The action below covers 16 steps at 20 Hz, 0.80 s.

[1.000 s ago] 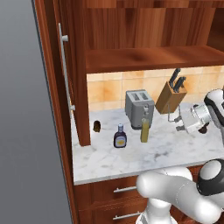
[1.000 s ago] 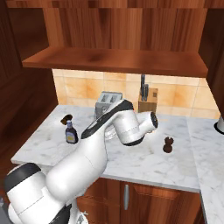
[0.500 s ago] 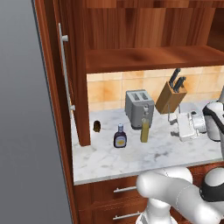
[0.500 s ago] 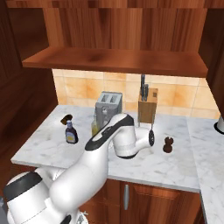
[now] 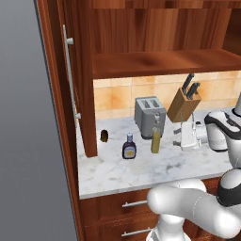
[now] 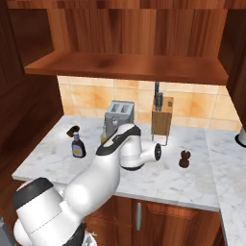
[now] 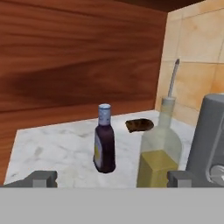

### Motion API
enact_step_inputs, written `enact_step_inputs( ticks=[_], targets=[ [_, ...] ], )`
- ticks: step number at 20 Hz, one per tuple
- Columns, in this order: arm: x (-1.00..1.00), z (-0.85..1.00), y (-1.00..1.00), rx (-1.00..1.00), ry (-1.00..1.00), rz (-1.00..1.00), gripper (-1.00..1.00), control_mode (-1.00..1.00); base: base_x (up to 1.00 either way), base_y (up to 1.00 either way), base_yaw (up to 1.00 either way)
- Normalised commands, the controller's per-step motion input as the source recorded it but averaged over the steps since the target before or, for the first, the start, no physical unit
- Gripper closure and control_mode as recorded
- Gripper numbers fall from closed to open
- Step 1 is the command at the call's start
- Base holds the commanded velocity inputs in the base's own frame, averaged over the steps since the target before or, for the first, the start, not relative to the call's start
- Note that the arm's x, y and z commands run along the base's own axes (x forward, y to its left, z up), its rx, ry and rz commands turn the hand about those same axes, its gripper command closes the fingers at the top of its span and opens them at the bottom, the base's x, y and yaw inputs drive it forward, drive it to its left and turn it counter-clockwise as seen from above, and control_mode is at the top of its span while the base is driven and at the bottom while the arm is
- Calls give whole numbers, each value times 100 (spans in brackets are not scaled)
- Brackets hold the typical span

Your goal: There are various items on the counter. Only move the condiments/shakers into the cabinet.

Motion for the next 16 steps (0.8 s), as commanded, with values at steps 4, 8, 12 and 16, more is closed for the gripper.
enact_step_inputs(
  ticks=[4,8,12,16],
  targets=[
    [37,-17,7,8,0,0,-100,-100,0,0,0],
    [24,-5,12,7,0,0,-100,-100,0,0,0],
    [16,0,18,0,7,0,-100,-100,0,0,0],
    [19,-4,15,0,8,0,-100,-100,0,0,0]
  ],
)
